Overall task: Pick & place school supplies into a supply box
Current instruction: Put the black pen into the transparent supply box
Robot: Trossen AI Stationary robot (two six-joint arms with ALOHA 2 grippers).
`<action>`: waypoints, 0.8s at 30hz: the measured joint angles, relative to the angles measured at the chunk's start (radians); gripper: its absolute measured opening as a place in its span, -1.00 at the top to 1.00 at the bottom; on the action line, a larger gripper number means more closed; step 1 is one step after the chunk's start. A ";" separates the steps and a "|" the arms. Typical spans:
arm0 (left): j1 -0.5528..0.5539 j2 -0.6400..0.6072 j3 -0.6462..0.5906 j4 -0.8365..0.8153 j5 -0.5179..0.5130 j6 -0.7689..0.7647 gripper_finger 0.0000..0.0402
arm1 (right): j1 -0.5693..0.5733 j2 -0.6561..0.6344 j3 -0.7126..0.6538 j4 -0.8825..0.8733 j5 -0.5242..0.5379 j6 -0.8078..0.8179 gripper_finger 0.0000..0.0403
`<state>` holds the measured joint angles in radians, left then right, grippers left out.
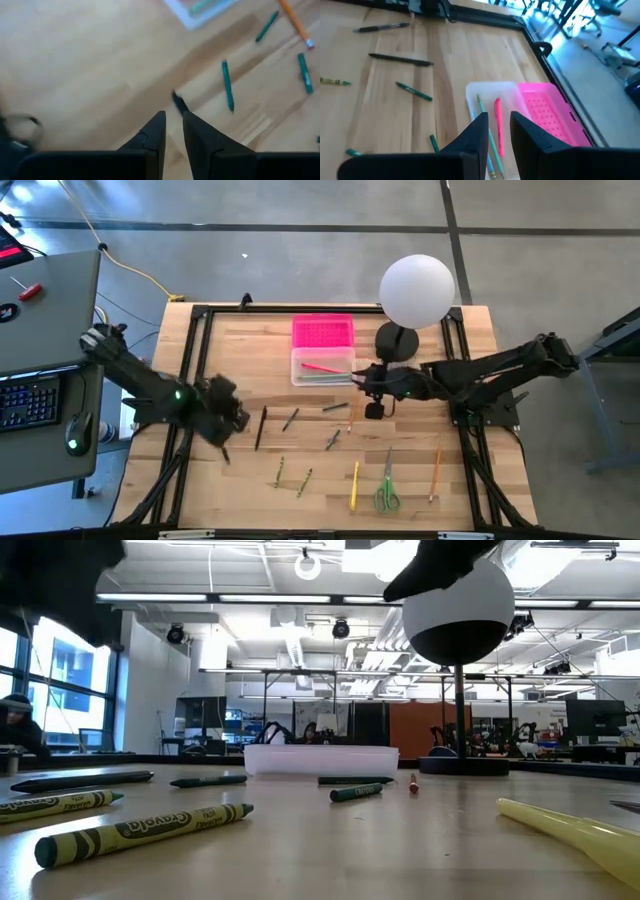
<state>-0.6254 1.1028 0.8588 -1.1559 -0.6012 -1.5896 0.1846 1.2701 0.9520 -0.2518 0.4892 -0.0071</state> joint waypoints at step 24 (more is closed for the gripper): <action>-0.088 0.474 -0.257 0.662 -0.149 -0.282 0.52 | 0.028 0.007 -0.065 0.069 -0.077 -0.030 0.71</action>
<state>-0.7136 1.5772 0.6017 -0.4940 -0.7506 -1.8720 0.2123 1.2766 0.8874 -0.1832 0.4118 -0.0373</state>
